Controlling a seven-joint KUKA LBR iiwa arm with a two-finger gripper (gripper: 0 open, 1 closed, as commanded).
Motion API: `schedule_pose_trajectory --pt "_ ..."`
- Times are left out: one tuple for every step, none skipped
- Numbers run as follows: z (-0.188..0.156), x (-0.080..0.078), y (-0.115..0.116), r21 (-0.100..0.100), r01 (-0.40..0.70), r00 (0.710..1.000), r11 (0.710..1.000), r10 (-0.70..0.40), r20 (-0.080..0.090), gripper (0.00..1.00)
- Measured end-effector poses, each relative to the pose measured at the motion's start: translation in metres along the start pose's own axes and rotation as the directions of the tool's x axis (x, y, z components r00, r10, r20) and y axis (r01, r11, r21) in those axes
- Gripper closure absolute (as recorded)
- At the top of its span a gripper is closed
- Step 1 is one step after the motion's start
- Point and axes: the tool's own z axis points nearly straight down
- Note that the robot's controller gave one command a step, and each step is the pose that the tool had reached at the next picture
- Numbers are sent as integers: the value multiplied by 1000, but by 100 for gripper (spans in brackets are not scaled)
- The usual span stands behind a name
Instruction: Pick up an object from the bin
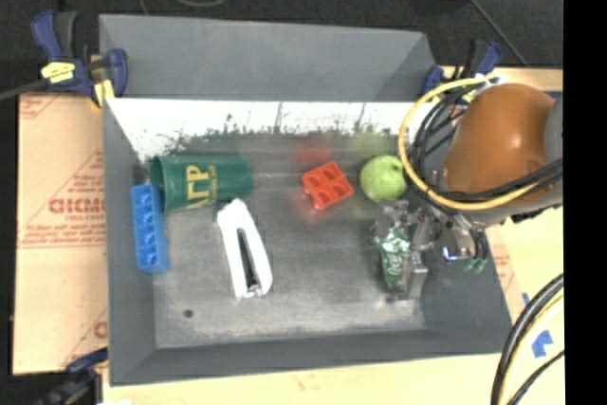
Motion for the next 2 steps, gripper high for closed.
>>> schedule_pose_trajectory --pt "14 -39 -14 -1 -28 1000 1000 28 2 0" --pt "32 -52 -38 0 23 1000 1000 -23 7 0"
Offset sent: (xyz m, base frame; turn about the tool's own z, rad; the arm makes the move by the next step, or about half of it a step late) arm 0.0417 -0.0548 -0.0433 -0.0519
